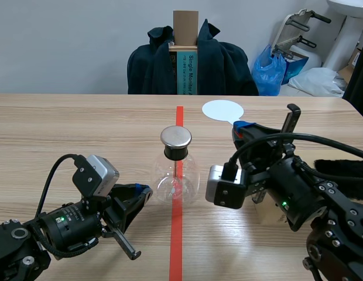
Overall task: Do the electroscope experiment.
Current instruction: 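Move the plate toward and away from the electroscope, then hold the plate still at the electroscope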
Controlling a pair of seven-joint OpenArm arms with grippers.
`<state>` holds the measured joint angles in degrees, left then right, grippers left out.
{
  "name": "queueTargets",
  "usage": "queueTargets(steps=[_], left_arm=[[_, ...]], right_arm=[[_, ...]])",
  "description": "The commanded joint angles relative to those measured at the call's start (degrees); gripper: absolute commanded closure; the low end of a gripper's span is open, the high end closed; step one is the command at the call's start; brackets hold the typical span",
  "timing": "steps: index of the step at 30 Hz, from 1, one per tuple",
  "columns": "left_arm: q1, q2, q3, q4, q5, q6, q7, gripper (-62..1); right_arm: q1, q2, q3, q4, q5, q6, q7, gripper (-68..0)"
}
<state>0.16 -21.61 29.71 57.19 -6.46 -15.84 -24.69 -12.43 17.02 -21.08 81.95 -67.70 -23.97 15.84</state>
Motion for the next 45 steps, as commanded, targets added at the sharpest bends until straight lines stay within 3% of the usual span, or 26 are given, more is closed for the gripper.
queueTargets(steps=[1,14,35,45], left_arm=[[-0.35,-0.02,-0.15,0.83,-0.37,0.11,-0.79,-3.2],[-0.35,-0.02,-0.15,0.83,-0.37,0.11,-0.79,-3.2],[-0.35,-0.02,-0.15,0.83,-0.37,0.11,-0.79,-3.2],[-0.35,-0.02,-0.15,0.83,-0.37,0.11,-0.79,-3.2]], right_arm=[[0.52,0.92,0.55,0.55,0.33,-0.63,-0.74,-0.7],[0.52,0.92,0.55,0.55,0.33,-0.61,-1.49,-0.7],[0.52,0.90,0.52,0.55,0.15,-0.35,17.55,-0.7],[0.52,0.90,0.50,0.55,0.15,-0.35,19.96,-0.7]])
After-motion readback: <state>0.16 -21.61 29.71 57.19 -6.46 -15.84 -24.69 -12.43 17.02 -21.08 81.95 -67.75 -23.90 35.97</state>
